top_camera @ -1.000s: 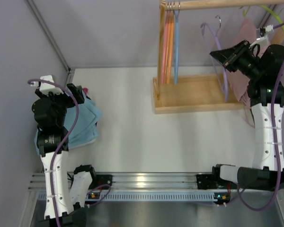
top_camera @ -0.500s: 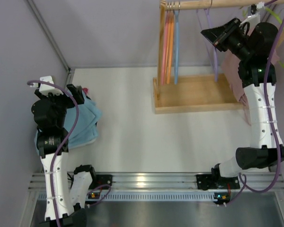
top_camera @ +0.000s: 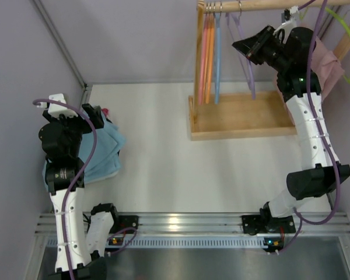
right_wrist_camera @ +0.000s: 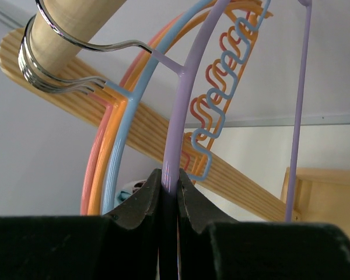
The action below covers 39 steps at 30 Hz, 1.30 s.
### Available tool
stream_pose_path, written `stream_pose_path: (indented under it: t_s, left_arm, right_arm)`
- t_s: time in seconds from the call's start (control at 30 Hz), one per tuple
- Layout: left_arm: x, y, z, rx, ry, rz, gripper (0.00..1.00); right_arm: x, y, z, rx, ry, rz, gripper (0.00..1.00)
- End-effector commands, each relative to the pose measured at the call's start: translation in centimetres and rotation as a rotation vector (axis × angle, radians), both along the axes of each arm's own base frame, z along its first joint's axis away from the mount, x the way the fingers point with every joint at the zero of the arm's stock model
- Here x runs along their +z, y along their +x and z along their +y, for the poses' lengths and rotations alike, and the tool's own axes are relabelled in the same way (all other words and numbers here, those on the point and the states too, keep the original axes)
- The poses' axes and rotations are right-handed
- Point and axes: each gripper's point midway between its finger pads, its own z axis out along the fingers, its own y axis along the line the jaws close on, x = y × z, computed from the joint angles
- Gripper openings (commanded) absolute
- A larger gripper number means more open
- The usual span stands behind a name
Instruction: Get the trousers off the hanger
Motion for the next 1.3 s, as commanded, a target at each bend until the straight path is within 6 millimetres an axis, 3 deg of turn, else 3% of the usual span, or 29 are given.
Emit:
stream_pose_path:
  t_s: [0.0, 0.3, 0.37, 0.47, 0.63, 0.83, 0.97, 1.0, 1.07, 1.13, 1.17, 1.23, 1.27]
  left_arm:
    - [1.4, -0.2, -0.5, -0.020, -0.010, -0.044, 0.99]
    - [1.8, -0.2, -0.5, -0.019, -0.006, -0.048, 0.99]
    - [2.0, -0.3, -0.4, -0.014, -0.007, -0.053, 0.99]
    - [2.3, -0.3, -0.5, -0.016, -0.008, -0.060, 0.99]
    - [2.3, -0.1, -0.8, -0.033, -0.017, -0.058, 0.98]
    - [2.1, 0.2, -1.3, -0.063, -0.045, -0.047, 0.99]
    - [1.8, 0.3, -1.4, -0.069, -0.059, -0.038, 0.99]
    - [1.8, 0.4, -1.4, -0.071, -0.059, -0.040, 0.98]
    - [1.8, 0.4, -1.6, -0.077, -0.063, -0.039, 0.99]
    - [1.7, 0.5, -1.7, -0.082, -0.069, -0.035, 0.99]
    - [1.6, 0.6, -1.8, -0.089, -0.074, -0.030, 0.99]
    - [1.6, 0.7, -2.0, -0.104, -0.077, -0.026, 0.99]
    - [1.5, 0.7, -2.3, -0.123, -0.079, -0.023, 0.99]
  right_arm:
    - [4.5, -1.2, 1.5, 0.033, -0.009, -0.174, 0.00]
    - [3.4, -0.8, 3.7, 0.061, -0.020, -0.149, 0.01]
    - [3.5, -0.9, 3.6, 0.056, -0.021, -0.150, 0.20]
    - [3.7, -1.6, 3.5, 0.059, -0.023, -0.153, 0.34]
    - [3.9, -3.3, 2.5, 0.049, -0.034, -0.158, 0.45]
    - [3.0, -4.8, -0.1, 0.003, -0.049, -0.140, 0.59]
    - [2.1, -6.2, -2.2, -0.030, -0.078, -0.132, 0.87]
    - [1.3, -6.2, -3.0, -0.047, -0.090, -0.115, 0.91]
    - [1.6, -7.3, -4.1, -0.066, -0.118, -0.137, 0.99]
    - [1.5, -8.0, -5.3, -0.075, -0.158, -0.147, 0.99]
    - [1.5, -8.0, -6.8, -0.094, -0.222, -0.177, 1.00]
    - [1.6, -8.8, -7.6, -0.053, -0.309, -0.197, 1.00]
    - [2.1, -9.0, -9.5, -0.096, -0.334, -0.203, 0.99]
